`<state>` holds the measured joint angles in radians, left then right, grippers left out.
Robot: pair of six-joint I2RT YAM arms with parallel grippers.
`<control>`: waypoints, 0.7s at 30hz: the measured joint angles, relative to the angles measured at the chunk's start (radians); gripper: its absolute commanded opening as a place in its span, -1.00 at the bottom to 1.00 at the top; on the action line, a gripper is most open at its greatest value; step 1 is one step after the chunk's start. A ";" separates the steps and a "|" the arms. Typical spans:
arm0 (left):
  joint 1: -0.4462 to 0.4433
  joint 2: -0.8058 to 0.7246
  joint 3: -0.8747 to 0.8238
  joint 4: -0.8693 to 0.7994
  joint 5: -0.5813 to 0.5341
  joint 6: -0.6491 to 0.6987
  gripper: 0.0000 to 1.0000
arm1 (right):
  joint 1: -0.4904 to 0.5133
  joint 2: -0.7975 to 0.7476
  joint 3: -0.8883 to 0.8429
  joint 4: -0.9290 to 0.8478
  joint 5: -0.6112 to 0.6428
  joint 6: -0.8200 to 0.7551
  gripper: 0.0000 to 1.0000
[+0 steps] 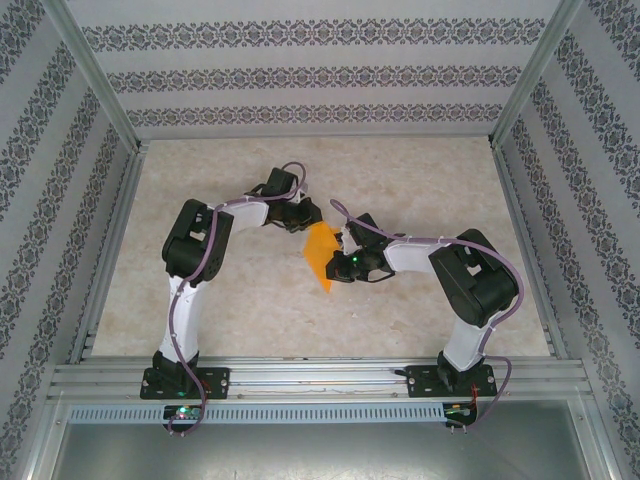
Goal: Fold a paper plane with a square sheet of paper (fold left side to right side)
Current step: Fourth fold the wing at the center of the table.
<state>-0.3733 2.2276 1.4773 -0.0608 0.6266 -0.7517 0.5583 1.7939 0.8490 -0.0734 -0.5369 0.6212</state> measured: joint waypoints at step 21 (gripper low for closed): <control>-0.021 -0.303 -0.290 0.130 -0.013 0.066 -0.69 | -0.053 -0.012 0.006 -0.092 -0.055 -0.072 -1.00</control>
<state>-0.3943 1.9251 1.1870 0.0692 0.6132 -0.6853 0.5056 1.7817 0.8547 -0.1654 -0.5915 0.5495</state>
